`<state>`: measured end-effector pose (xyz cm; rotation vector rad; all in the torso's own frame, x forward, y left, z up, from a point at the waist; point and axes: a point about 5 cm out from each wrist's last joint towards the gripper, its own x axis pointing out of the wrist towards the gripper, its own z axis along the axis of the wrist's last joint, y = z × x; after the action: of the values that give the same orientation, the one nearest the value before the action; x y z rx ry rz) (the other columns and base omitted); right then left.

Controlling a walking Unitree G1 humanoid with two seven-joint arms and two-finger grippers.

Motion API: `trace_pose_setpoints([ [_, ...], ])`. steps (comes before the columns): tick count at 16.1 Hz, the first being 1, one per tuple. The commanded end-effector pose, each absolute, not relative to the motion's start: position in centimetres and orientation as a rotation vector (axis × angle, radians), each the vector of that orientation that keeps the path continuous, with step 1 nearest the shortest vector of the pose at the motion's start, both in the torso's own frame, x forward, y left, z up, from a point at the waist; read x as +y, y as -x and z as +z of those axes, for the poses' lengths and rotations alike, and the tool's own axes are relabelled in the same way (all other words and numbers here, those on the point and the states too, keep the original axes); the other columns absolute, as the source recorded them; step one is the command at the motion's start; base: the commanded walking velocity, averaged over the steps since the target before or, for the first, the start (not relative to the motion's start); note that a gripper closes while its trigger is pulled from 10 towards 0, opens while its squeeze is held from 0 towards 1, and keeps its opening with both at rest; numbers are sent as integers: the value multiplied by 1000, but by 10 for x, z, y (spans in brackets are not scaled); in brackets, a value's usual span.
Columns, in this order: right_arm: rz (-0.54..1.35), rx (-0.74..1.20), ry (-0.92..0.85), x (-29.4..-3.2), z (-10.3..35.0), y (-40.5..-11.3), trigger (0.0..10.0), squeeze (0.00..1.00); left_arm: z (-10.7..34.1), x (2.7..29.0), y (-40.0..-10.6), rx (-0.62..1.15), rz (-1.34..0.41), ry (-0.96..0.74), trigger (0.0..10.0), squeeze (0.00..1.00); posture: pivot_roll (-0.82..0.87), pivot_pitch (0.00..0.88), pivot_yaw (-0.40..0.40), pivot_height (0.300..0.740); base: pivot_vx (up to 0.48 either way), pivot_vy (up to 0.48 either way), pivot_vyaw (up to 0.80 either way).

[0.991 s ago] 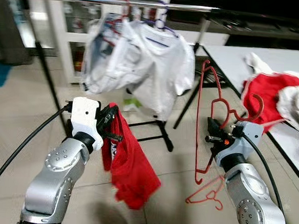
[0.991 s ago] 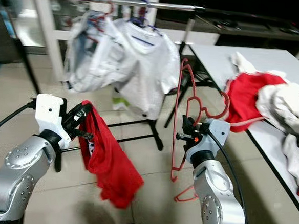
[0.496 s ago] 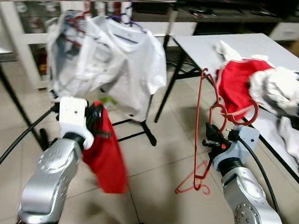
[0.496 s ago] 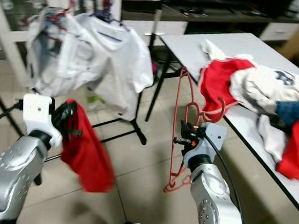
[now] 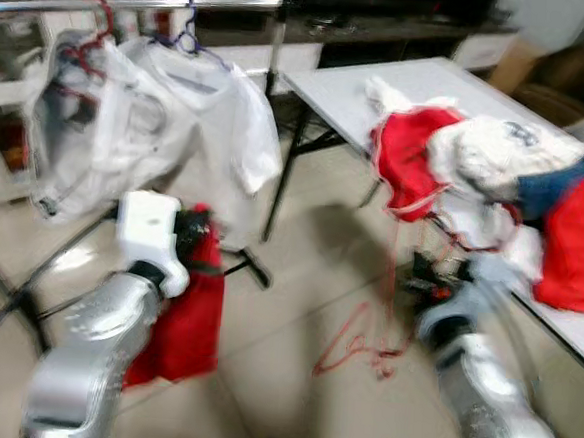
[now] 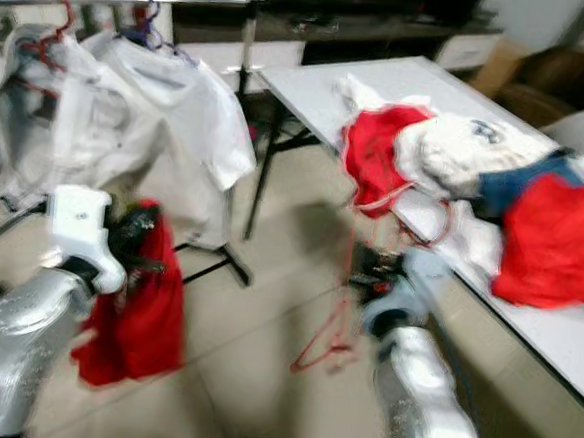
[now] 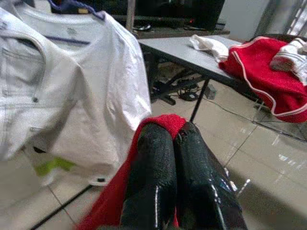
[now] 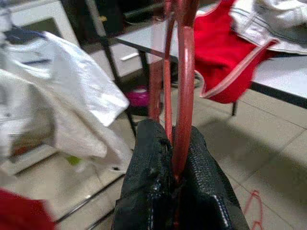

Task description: Hang hanger

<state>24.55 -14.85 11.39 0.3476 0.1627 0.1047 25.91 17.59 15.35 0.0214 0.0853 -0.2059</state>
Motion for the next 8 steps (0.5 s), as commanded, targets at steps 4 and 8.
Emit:
trace_pose_setpoints([
  [4,44,167,-331,-167,115,-243,10000,0,159,163,-262,69,-280,-24,10000,0,-53,0,-50,740,0,0,-800],
  [8,52,153,-321,-169,122,-244,10000,0,162,158,-269,80,-310,19,10000,0,-66,0,-46,740,0,0,-800],
])
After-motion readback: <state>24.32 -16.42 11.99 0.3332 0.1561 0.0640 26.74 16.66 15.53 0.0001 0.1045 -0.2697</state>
